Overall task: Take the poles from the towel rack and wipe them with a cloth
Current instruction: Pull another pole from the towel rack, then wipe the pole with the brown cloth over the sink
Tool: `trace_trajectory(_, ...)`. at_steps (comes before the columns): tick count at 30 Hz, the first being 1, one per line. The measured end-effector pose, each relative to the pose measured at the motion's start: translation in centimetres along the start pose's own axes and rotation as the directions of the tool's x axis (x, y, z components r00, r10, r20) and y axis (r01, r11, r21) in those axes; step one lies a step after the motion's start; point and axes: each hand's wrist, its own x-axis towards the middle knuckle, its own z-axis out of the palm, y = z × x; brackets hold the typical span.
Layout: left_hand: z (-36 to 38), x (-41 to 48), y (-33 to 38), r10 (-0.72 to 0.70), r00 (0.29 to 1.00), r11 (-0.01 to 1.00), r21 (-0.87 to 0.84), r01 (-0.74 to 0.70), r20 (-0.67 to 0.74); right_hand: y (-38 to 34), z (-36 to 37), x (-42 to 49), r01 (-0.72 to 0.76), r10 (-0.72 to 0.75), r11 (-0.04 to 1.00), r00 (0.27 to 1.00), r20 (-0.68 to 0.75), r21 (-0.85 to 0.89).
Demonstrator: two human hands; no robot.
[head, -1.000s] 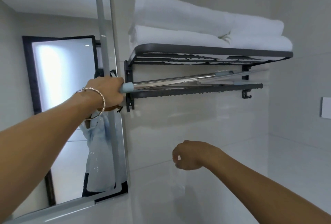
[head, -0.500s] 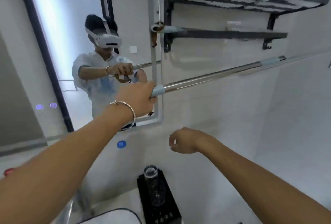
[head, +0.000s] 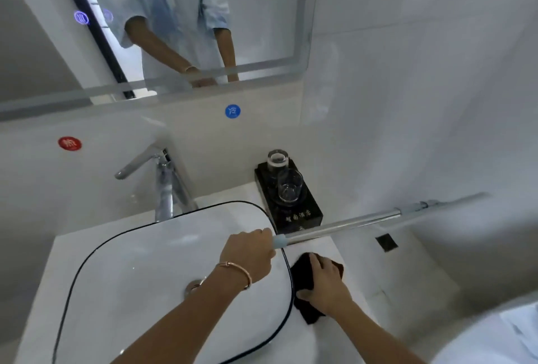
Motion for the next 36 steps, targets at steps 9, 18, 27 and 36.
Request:
trace_trajectory(9,4.2,-0.6,-0.1,-0.175,0.983,0.983,-0.047,0.177,0.046,1.4,4.0,4.3,-0.038,0.040,0.999,0.997,0.063,-0.029)
trace_trajectory(18,5.0,-2.0,0.3,-0.366,0.905,0.887,-0.211,0.410,0.218,3.7,3.1,5.2,0.086,-0.087,0.996,0.995,0.041,0.028)
trace_trajectory(27,1.1,-1.9,0.5,-0.313,0.910,0.866,-0.311,0.391,0.272,3.6,-6.3,0.3,0.192,-0.210,0.959,0.975,0.069,0.207)
trace_trajectory(36,-1.2,-4.6,-3.2,-0.271,0.954,0.924,-0.244,0.295,0.129,-4.9,-15.4,-8.7,0.340,-0.325,0.936,0.933,0.155,-0.089)
